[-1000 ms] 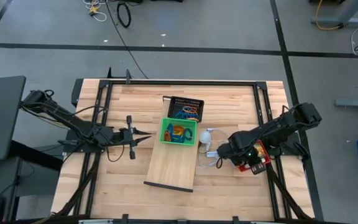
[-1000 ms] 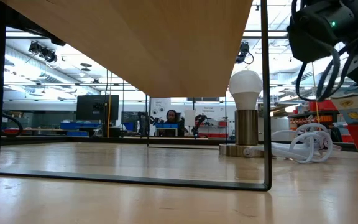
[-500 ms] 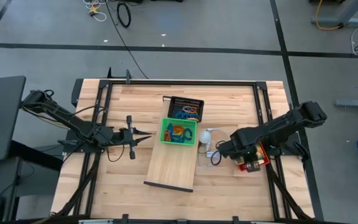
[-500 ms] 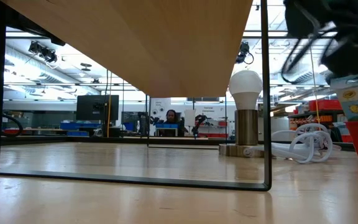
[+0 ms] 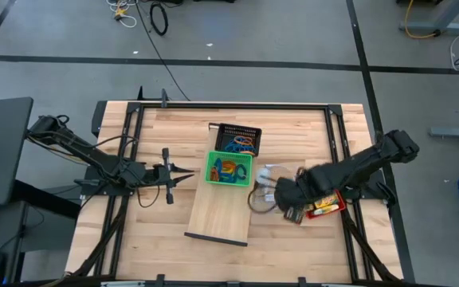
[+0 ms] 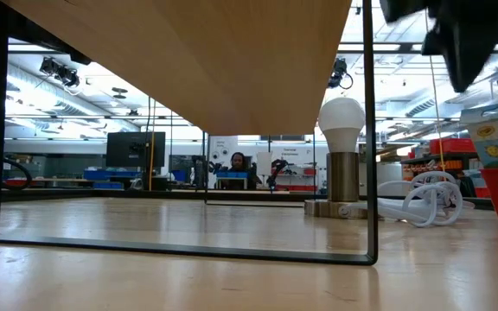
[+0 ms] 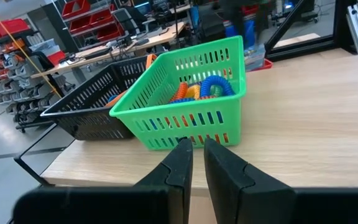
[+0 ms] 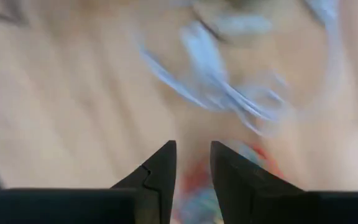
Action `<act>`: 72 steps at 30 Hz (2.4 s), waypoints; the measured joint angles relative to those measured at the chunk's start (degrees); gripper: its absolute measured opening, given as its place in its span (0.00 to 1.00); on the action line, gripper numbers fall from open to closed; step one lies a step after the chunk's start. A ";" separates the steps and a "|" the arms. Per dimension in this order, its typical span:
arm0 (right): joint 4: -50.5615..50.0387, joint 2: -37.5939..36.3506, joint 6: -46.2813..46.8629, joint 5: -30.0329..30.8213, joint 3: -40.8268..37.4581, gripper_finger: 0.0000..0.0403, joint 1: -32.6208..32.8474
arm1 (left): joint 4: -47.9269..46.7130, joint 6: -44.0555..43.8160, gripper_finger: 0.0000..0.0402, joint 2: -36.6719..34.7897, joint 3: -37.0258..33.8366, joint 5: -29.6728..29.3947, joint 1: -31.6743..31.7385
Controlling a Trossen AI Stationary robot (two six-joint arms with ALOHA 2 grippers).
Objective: Pick & Place Office Desk Supplies
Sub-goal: Put the red bin on the shelf
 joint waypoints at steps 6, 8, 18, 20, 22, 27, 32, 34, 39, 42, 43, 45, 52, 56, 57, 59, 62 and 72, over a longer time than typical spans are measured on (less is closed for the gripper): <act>16.60 5.75 11.03 4.45 -0.23 0.26 8.79 | -0.44 1.56 0.12 0.00 0.00 0.00 0.00; 18.96 9.04 14.60 4.95 -0.23 0.24 11.52 | -0.46 1.71 0.12 -0.02 0.00 0.00 0.00; 20.56 25.45 21.51 3.58 6.02 0.12 18.81 | -0.15 3.82 0.12 0.00 0.00 0.15 0.02; 22.20 26.70 19.47 1.19 6.22 0.10 18.80 | 0.34 4.14 0.12 -0.02 0.00 0.17 0.02; 23.69 27.38 17.70 0.01 6.22 0.09 18.52 | 0.74 4.25 0.12 0.00 0.00 0.17 0.02; 25.11 27.47 16.21 -2.44 6.22 0.06 17.46 | 0.79 4.31 0.12 0.00 0.00 0.17 0.00; 27.19 27.47 14.18 -4.95 6.22 0.06 16.20 | 0.79 4.31 0.12 -0.02 0.00 0.20 0.00; 27.58 27.47 15.25 -4.51 6.22 0.07 15.47 | 0.64 4.31 0.12 -0.01 0.00 0.20 0.00; 27.58 27.47 18.26 -3.65 6.22 0.17 14.46 | 0.26 4.31 0.12 -0.02 0.00 0.20 0.00; 26.20 27.41 18.35 -3.82 6.22 0.27 14.21 | 0.24 4.33 0.12 -0.02 0.00 0.20 0.00; 25.25 27.35 18.41 -4.60 6.22 0.31 13.96 | 0.24 4.31 0.12 0.00 0.00 0.21 0.00; 22.98 27.16 19.31 -6.77 6.24 0.38 13.21 | 0.22 4.31 0.12 0.00 0.00 0.24 0.00; -0.74 26.07 26.97 -6.89 12.94 0.49 13.68 | -0.03 4.14 0.12 0.00 0.00 0.25 -0.01; -6.41 26.04 30.51 -7.09 15.23 0.49 14.63 | -0.13 4.13 0.12 0.00 0.00 0.24 -0.02; -6.80 26.07 30.95 -7.24 15.17 0.49 14.71 | -0.14 4.14 0.12 0.00 0.00 0.41 -0.02; -6.75 26.07 31.39 -7.16 14.42 0.49 14.92 | -0.13 4.11 0.12 0.00 0.00 0.63 -0.02; -6.97 26.18 32.36 -7.02 12.42 0.49 14.70 | -0.12 4.11 0.12 0.00 0.00 0.64 -0.02; -8.76 26.18 33.45 -7.68 10.61 0.49 13.77 | -0.09 4.09 0.12 0.00 0.00 0.66 -0.04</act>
